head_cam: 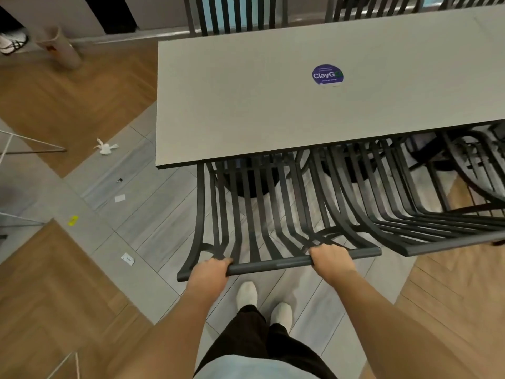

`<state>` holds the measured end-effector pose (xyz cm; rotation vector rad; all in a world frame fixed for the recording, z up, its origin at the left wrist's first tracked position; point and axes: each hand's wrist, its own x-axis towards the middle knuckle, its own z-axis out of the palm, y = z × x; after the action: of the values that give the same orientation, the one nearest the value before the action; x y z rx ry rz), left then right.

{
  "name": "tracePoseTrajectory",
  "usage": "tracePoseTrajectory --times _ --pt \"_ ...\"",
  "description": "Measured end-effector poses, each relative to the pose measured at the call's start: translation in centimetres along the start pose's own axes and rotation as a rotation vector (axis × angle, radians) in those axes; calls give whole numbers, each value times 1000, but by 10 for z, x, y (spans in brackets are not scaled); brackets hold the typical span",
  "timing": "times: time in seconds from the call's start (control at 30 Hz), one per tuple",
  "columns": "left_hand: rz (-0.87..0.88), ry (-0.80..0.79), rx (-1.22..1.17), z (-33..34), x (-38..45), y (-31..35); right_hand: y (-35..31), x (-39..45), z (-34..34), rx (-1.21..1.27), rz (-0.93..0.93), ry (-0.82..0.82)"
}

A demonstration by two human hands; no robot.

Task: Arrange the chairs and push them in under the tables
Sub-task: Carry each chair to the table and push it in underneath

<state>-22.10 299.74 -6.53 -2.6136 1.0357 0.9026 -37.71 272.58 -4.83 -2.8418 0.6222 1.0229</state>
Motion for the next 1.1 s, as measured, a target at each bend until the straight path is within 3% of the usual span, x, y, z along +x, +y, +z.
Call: tracePoseTrajectory --times 0.67,0.93,1.1 --pt "7 12 -99 -23 48 -23 -1 44 -33 65 -18 -48" --pt "121 -198 -235 -58 47 -18 0 36 -55 356 2 -200" --pt "220 -119 -206 -96 60 23 29 7 -67 522 101 -13"
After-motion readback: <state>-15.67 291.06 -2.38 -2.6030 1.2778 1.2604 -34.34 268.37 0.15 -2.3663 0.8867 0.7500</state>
